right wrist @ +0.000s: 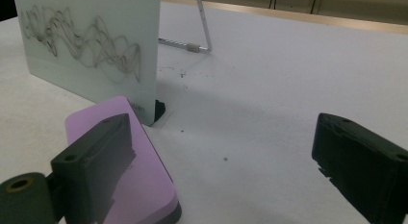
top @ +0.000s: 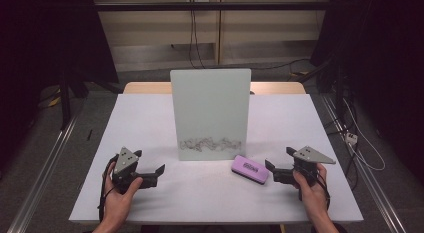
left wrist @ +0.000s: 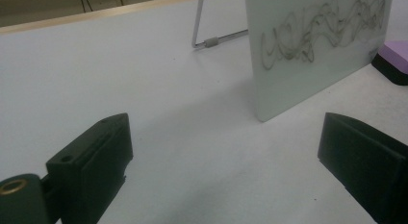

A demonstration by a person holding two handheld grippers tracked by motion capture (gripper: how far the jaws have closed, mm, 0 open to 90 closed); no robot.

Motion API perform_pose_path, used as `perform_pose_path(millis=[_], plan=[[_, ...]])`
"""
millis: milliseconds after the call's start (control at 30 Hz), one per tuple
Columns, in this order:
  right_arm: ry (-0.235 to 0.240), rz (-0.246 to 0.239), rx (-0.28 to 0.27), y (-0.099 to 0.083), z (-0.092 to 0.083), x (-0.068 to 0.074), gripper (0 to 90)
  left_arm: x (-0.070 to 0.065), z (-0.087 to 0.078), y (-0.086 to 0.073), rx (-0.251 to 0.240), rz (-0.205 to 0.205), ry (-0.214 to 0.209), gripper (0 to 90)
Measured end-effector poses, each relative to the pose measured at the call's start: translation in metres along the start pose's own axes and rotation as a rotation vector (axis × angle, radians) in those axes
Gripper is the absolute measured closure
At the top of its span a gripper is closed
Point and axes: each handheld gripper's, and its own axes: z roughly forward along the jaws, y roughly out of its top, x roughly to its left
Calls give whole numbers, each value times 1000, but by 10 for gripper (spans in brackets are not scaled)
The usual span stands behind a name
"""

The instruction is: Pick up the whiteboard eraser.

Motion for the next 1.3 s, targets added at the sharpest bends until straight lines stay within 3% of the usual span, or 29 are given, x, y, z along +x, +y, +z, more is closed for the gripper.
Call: perform_pose_path(millis=[167,200,433,467,500,567,667,767,967,1067,1133,1300], plan=[[7,0,-9,1,1,0,63,0,1,0,5,-10,-6,50],[5,-2,-6,1,2,0,63,1,2,-1,10,-36,-6,49],[7,27,-21,2,1,-1,89,2,1,-2,15,-42,-4,48],[6,17,-17,2,2,0,112,2,1,-3,18,-74,-26,48],[6,17,-17,2,2,0,112,2,1,-3,18,-74,-26,47],[32,23,-2,3,3,1,156,1,2,-4,34,-74,-20,48],[124,-18,46,7,1,6,75,-2,3,-4,39,-65,-32,46],[141,-20,56,8,-1,7,111,-3,4,-3,38,-49,-31,47],[168,-31,124,12,2,9,65,-1,4,-4,44,-44,-39,46],[199,-46,159,16,6,10,129,1,3,-4,40,-47,-42,46],[192,-52,170,17,8,11,90,0,3,-4,38,-40,-47,46],[197,-68,189,25,11,15,94,1,3,-6,37,-41,-50,46]])
